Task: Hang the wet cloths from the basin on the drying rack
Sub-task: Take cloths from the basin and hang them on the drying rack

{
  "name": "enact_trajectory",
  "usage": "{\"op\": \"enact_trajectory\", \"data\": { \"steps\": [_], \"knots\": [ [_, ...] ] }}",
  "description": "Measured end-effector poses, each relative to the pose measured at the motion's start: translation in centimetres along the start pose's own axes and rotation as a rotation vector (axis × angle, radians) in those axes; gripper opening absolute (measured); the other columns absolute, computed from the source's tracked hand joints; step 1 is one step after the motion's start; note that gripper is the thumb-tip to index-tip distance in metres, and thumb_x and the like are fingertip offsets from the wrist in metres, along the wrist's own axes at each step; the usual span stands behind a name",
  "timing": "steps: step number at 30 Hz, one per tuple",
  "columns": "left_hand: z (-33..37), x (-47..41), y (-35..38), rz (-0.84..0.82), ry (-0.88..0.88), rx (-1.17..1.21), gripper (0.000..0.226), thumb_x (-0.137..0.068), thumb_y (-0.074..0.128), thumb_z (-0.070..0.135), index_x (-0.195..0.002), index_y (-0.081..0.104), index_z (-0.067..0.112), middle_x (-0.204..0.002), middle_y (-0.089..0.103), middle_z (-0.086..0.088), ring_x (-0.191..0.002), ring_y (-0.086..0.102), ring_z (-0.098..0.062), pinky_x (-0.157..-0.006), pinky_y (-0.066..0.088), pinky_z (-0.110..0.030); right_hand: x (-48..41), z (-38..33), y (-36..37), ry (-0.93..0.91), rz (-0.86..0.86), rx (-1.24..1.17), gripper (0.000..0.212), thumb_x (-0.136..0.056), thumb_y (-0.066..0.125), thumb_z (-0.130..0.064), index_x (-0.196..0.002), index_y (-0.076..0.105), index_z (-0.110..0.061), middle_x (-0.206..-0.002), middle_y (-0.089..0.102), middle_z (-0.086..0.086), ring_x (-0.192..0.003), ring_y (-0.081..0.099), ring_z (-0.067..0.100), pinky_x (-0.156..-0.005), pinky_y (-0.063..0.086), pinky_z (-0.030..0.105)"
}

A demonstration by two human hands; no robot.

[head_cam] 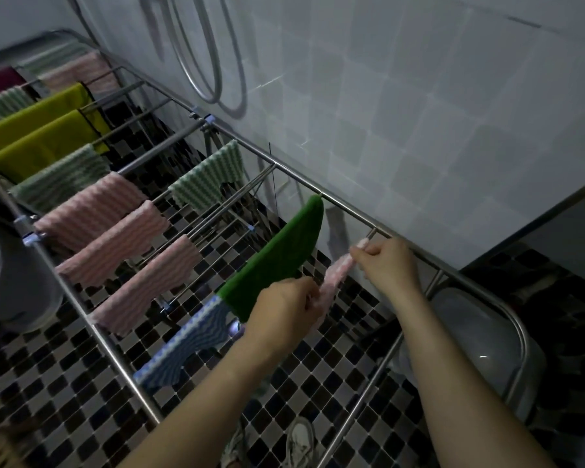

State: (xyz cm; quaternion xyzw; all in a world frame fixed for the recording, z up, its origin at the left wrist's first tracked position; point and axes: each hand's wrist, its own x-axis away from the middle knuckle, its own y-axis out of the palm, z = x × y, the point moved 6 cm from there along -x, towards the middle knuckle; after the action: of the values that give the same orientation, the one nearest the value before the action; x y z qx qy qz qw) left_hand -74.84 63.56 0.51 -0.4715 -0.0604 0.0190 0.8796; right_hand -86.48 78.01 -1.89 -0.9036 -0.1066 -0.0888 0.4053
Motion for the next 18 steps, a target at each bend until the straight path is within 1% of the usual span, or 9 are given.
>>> {"op": "enact_trajectory", "data": {
  "steps": [2,4,5,7,9,13,15,17,18],
  "knots": [
    [0.7,0.0,0.3,0.047,0.034,-0.071,0.015,-0.093,0.057,0.031,-0.099,0.063,0.019,-0.093,0.064,0.003,-0.078,0.059,-0.011,-0.072,0.055,-0.030,-0.1,-0.7,-0.5,-0.020,0.081,0.120,0.027,-0.091,0.060,-0.035,-0.089,0.072,-0.011,-0.081,0.070,0.004,-0.072,0.063,0.018,-0.058,0.043,0.024],
    [1.3,0.0,0.7,0.060,0.072,-0.095,0.015,-0.092,0.059,0.030,-0.100,0.062,0.018,-0.097,0.063,0.002,-0.081,0.059,-0.012,-0.075,0.055,-0.030,-0.1,-1.6,-1.3,-0.046,0.172,0.259,0.027,-0.094,0.057,-0.034,-0.096,0.071,-0.011,-0.090,0.071,0.007,-0.075,0.060,0.021,-0.058,0.036,0.024],
    [1.4,0.0,0.8,0.068,0.087,-0.089,0.017,-0.092,0.060,0.031,-0.102,0.062,0.018,-0.099,0.063,0.002,-0.083,0.059,-0.012,-0.076,0.056,-0.029,-0.1,-2.0,-1.6,-0.062,0.209,0.286,0.027,-0.094,0.057,-0.035,-0.098,0.070,-0.011,-0.092,0.071,0.008,-0.078,0.062,0.023,-0.060,0.035,0.023],
    [1.3,0.1,0.9,0.096,0.106,-0.074,0.023,-0.089,0.062,0.035,-0.106,0.061,0.020,-0.102,0.060,0.003,-0.085,0.058,-0.011,-0.074,0.056,-0.029,0.1,-2.2,-1.9,-0.074,0.236,0.251,0.024,-0.092,0.060,-0.034,-0.100,0.067,-0.012,-0.095,0.070,0.007,-0.085,0.064,0.024,-0.062,0.036,0.024],
    [0.5,0.3,0.7,0.095,0.070,-0.046,0.027,-0.089,0.062,0.037,-0.112,0.060,0.023,-0.104,0.059,0.005,-0.086,0.057,-0.010,-0.073,0.056,-0.029,0.5,-2.1,-1.9,-0.081,0.213,0.164,0.021,-0.091,0.063,-0.031,-0.100,0.063,-0.013,-0.098,0.069,0.006,-0.088,0.063,0.022,-0.064,0.038,0.024],
    [-0.8,0.7,0.9,0.076,0.012,-0.014,0.020,-0.092,0.060,0.031,-0.110,0.063,0.022,-0.097,0.065,0.004,-0.077,0.058,-0.009,-0.067,0.055,-0.025,0.8,-1.3,-0.9,-0.050,0.082,0.003,0.014,-0.088,0.067,-0.028,-0.098,0.061,-0.019,-0.104,0.067,0.004,-0.093,0.063,0.020,-0.070,0.046,0.026],
    [-0.6,0.9,1.0,0.098,0.020,-0.020,0.018,-0.092,0.060,0.028,-0.108,0.064,0.020,-0.096,0.064,0.003,-0.076,0.058,-0.009,-0.066,0.052,-0.023,0.7,-1.0,-0.6,-0.038,0.066,-0.048,0.011,-0.087,0.068,-0.025,-0.093,0.060,-0.022,-0.103,0.067,0.003,-0.094,0.064,0.020,-0.074,0.050,0.029],
    [-0.6,1.0,1.1,0.106,0.009,-0.005,0.017,-0.092,0.061,0.027,-0.108,0.064,0.020,-0.097,0.064,0.003,-0.079,0.058,-0.009,-0.068,0.053,-0.023,0.8,-1.1,-0.7,-0.034,0.086,-0.014,0.005,-0.089,0.064,-0.022,-0.093,0.061,-0.020,-0.102,0.068,0.005,-0.094,0.064,0.022,-0.074,0.050,0.029],
    [-0.7,1.0,1.2,0.096,-0.003,0.007,0.018,-0.091,0.062,0.027,-0.108,0.063,0.021,-0.098,0.064,0.004,-0.080,0.059,-0.009,-0.070,0.054,-0.024,0.9,-1.3,-0.8,-0.036,0.103,0.038,0.007,-0.091,0.061,-0.022,-0.095,0.063,-0.017,-0.101,0.069,0.006,-0.092,0.064,0.022,-0.073,0.050,0.029]
  ]
}}
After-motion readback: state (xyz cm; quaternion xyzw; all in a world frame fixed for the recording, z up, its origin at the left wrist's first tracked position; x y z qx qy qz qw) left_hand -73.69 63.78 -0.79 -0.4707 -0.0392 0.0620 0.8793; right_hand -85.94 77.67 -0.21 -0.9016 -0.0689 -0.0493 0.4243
